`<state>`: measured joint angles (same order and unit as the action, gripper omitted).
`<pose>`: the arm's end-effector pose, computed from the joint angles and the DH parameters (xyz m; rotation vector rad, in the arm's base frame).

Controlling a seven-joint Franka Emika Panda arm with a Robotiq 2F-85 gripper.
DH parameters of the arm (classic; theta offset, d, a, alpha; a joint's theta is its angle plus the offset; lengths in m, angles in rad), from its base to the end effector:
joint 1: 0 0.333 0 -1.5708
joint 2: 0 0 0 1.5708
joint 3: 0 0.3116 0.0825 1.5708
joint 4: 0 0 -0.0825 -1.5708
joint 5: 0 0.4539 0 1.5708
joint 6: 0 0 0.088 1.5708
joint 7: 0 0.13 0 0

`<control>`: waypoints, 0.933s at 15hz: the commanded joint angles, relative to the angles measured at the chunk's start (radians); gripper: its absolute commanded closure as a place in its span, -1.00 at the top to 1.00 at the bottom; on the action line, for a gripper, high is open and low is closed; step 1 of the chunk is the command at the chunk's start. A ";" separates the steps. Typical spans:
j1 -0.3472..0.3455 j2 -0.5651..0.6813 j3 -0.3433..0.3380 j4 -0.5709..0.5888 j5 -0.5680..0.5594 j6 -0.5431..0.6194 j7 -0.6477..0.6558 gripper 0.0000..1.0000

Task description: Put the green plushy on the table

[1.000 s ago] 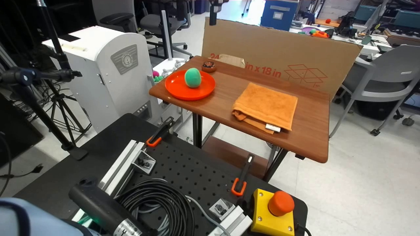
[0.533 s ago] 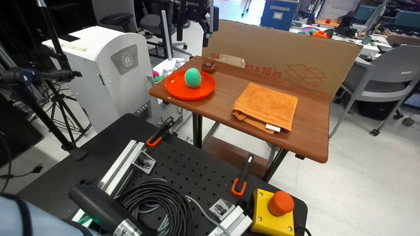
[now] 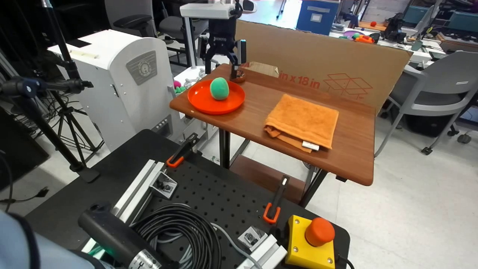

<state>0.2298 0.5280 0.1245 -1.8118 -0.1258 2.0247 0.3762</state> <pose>0.6188 0.2185 0.1558 2.9663 0.0652 -0.4109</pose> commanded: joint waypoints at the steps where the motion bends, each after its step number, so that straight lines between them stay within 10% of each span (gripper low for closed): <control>1: 0.042 0.080 -0.037 0.092 -0.014 -0.050 0.015 1.00; 2: 0.048 0.096 -0.042 0.105 -0.014 -0.056 0.016 1.00; 3: 0.052 0.110 -0.044 0.118 -0.011 -0.067 0.015 0.50; 14: 0.028 0.059 -0.032 0.159 0.053 -0.159 -0.018 -0.95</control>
<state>0.2714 0.6455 0.0939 -1.6526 -0.1164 1.8774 0.3775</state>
